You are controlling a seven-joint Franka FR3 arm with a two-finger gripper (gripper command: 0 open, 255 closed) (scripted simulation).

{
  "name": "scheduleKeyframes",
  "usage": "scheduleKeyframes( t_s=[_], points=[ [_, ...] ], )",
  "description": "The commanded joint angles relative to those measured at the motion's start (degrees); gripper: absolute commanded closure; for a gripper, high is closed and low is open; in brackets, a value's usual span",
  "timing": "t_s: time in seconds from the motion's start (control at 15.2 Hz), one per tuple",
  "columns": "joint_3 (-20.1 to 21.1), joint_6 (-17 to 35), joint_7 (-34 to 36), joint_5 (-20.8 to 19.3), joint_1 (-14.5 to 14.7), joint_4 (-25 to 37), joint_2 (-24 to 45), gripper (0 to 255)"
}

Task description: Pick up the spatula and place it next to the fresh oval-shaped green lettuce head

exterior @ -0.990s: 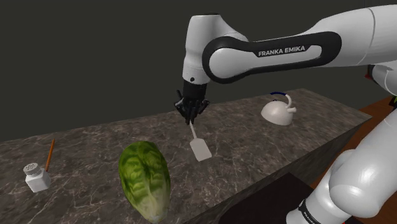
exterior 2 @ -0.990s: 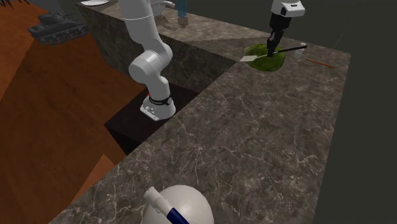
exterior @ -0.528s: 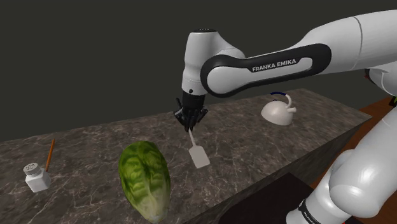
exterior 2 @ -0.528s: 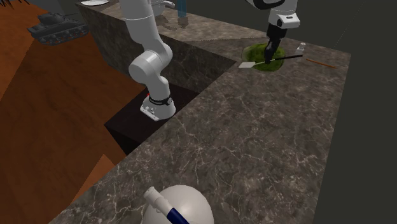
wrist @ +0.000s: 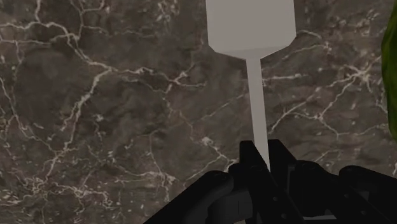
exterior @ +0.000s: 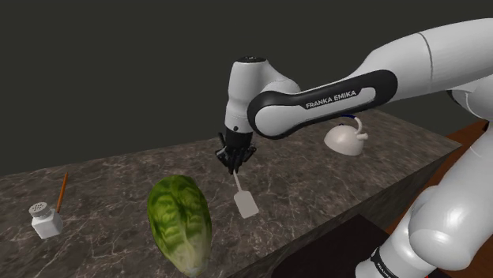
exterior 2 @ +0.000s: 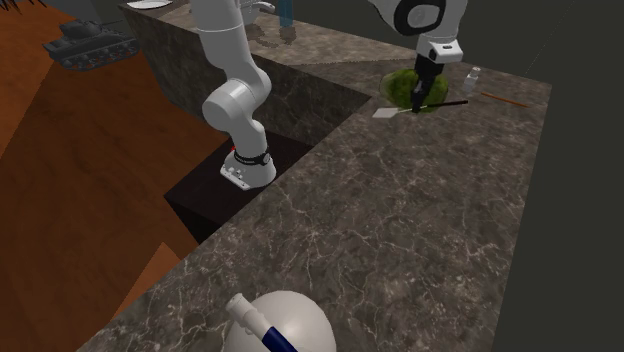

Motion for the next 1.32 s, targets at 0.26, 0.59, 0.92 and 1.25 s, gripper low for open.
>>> scheduleKeyframes(
  t_s=[0.26, 0.59, 0.92, 1.25],
  points=[
    [0.15, 4.49, 1.04, -1.2, 0.1, -2.76, 1.95, 255],
    [0.18, 8.16, 2.08, -2.51, 0.19, -4.73, 3.92, 255],
    [0.07, 11.77, 3.35, -4.16, 0.34, -6.38, 6.2, 255],
    [0.0, 12.84, 3.78, -4.73, 0.4, -6.81, 6.94, 255]
  ],
)
